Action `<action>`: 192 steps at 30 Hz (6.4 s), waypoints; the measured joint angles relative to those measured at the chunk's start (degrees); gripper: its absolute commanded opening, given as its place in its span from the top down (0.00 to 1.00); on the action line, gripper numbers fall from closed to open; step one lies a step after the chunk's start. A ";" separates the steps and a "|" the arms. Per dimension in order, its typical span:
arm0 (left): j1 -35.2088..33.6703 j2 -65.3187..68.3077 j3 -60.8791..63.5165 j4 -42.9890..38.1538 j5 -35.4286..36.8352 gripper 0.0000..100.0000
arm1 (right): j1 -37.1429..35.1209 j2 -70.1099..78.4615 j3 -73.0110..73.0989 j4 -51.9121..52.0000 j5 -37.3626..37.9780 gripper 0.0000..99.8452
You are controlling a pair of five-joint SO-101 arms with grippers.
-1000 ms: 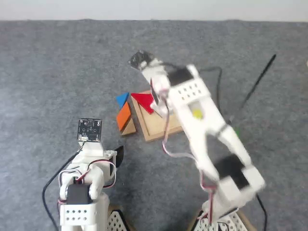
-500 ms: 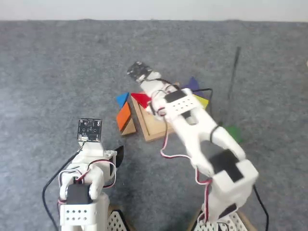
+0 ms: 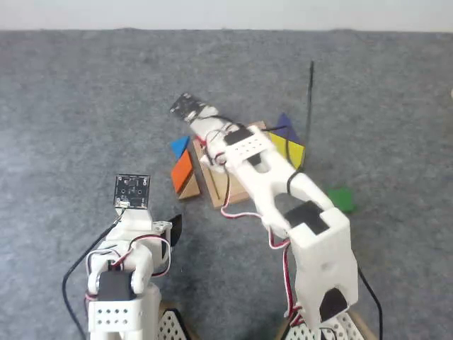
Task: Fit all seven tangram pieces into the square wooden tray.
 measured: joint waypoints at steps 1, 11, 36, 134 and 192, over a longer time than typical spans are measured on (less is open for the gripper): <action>0.00 0.00 0.00 0.00 0.00 0.76 | 1.14 0.09 -0.70 1.32 0.00 0.67; 0.00 0.00 0.00 0.00 0.00 0.76 | 4.92 0.53 -6.95 11.25 2.37 0.67; 0.00 0.00 0.00 0.00 0.00 0.76 | 22.68 -20.66 5.54 29.10 6.33 0.70; 0.00 0.00 0.00 0.00 0.00 0.76 | 25.05 -1.41 1.14 23.82 -0.35 0.62; 0.00 0.00 0.00 0.00 0.00 0.76 | 18.11 -8.18 -7.74 41.14 -14.77 0.93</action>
